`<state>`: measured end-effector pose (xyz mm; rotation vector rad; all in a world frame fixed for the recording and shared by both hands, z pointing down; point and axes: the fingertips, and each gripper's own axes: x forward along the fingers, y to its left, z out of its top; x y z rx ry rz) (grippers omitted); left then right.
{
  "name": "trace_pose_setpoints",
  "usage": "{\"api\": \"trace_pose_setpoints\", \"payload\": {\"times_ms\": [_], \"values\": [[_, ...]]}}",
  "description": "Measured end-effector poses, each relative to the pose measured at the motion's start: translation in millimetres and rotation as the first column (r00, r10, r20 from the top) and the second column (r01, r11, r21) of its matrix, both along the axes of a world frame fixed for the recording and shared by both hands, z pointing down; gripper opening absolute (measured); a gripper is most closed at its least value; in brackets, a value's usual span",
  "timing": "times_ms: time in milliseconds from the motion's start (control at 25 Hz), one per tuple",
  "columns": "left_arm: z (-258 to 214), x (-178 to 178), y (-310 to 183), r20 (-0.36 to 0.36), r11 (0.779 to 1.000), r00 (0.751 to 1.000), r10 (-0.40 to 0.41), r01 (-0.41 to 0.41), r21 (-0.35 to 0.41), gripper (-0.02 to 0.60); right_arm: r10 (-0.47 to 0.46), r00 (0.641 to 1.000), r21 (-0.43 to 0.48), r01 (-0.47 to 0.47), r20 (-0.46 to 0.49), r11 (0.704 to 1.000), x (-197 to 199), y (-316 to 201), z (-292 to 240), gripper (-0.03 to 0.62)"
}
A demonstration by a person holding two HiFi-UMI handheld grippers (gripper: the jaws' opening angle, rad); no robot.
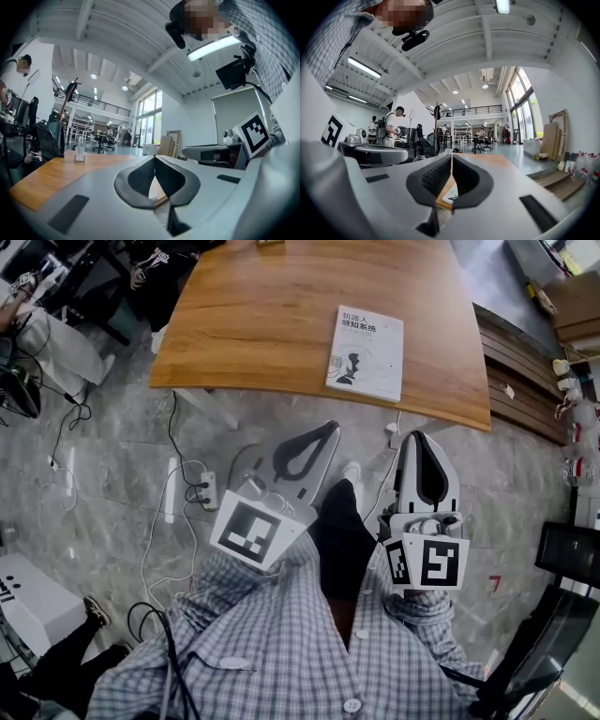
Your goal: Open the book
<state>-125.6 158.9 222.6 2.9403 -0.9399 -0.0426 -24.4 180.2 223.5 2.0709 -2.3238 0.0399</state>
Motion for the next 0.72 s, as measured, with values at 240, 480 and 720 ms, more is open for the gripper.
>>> {"api": "trace_pose_setpoints", "payload": {"times_ms": [240, 480, 720], "values": [[10, 15, -30, 0.021, 1.000, 1.000, -0.021, 0.021, -0.019, 0.011, -0.022, 1.000, -0.008, 0.022, 0.008, 1.000, 18, -36, 9, 0.026], [14, 44, -69, 0.031, 0.999, 0.998, -0.046, 0.047, -0.021, 0.011, -0.054, 0.999, -0.017, 0.054, 0.008, 0.998, 46, -77, 13, 0.026], [16, 79, -107, 0.047, 0.996, 0.995, -0.083, 0.084, -0.023, 0.011, -0.101, 0.995, -0.027, 0.102, 0.026, 0.994, 81, -121, 14, 0.026]]}}
